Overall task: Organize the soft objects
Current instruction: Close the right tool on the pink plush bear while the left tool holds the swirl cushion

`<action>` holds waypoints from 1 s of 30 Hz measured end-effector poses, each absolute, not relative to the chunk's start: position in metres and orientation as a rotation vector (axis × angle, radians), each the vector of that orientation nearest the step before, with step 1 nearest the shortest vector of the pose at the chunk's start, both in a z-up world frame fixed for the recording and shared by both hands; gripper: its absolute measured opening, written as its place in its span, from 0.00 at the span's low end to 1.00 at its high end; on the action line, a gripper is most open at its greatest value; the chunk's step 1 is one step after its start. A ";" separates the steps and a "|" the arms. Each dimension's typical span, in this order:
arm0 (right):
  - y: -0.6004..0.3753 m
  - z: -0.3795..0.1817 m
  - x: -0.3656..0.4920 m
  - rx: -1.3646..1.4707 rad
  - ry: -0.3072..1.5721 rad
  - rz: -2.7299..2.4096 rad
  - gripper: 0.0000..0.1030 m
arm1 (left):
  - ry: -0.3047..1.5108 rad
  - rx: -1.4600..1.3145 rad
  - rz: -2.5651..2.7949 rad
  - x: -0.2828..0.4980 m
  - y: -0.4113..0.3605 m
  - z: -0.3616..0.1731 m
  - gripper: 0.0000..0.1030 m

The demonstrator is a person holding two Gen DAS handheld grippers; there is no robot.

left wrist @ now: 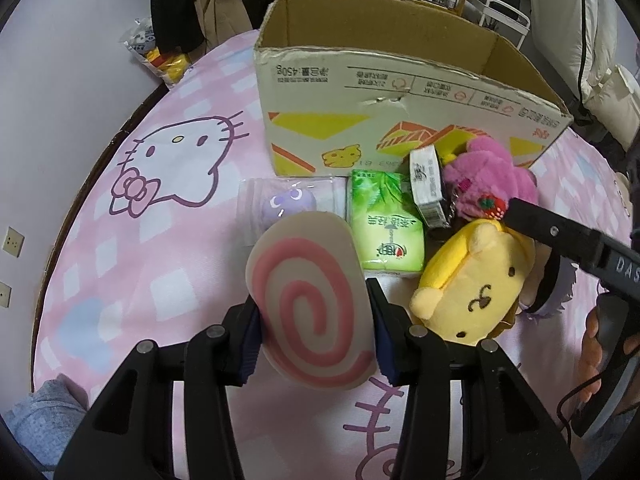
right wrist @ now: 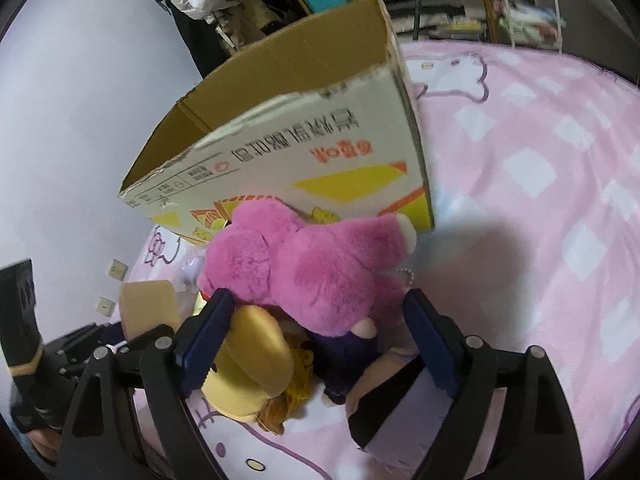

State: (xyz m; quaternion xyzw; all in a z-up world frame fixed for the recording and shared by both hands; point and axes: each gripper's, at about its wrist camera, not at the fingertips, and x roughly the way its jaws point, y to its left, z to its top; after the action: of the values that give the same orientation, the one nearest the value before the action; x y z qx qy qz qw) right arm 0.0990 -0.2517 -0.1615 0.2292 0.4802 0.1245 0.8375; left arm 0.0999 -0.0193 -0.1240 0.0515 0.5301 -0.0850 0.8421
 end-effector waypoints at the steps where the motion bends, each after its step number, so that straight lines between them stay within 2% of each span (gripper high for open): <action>1: -0.252 -0.161 0.099 0.486 1.016 0.269 0.87 | 1.116 0.113 -0.181 0.100 -0.020 -0.124 0.44; 3: -0.252 -0.159 0.098 0.473 1.010 0.267 0.78 | 1.105 0.118 -0.183 0.098 -0.021 -0.122 0.44; 4: -0.252 -0.158 0.097 0.461 1.011 0.257 0.58 | 1.097 0.120 -0.184 0.097 -0.022 -0.120 0.44; 5: -0.252 -0.158 0.097 0.461 1.015 0.266 0.34 | 1.088 0.121 -0.186 0.095 -0.022 -0.118 0.44; 9: -0.248 -0.157 0.096 0.431 1.024 0.261 0.33 | 1.070 0.117 -0.187 0.093 -0.022 -0.114 0.44; 12: -0.246 -0.155 0.096 0.391 1.025 0.254 0.36 | 1.065 0.115 -0.186 0.092 -0.022 -0.112 0.44; 14: -0.245 -0.157 0.098 0.377 1.033 0.251 0.53 | 1.063 0.114 -0.185 0.092 -0.021 -0.112 0.44; 17: -0.244 -0.159 0.104 0.363 1.052 0.241 0.71 | 1.063 0.118 -0.179 0.093 -0.021 -0.112 0.44; 21: -0.250 -0.162 0.110 0.385 1.053 0.259 0.75 | 1.060 0.115 -0.181 0.091 -0.021 -0.111 0.44; 23: -0.252 -0.163 0.112 0.380 1.047 0.259 0.82 | 1.062 0.117 -0.182 0.092 -0.022 -0.111 0.44; 26: -0.252 -0.167 0.119 0.401 1.044 0.281 0.88 | 1.070 0.120 -0.188 0.093 -0.023 -0.114 0.44; 30: -0.261 -0.171 0.121 0.470 1.035 0.286 0.89 | 1.071 0.123 -0.187 0.093 -0.024 -0.115 0.44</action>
State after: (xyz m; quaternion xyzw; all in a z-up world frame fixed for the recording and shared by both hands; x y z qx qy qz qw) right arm 0.1210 -0.2613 -0.1714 0.2218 0.4884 0.1347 0.8331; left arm 0.0931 -0.0241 -0.1146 0.0586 0.5090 -0.0890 0.8542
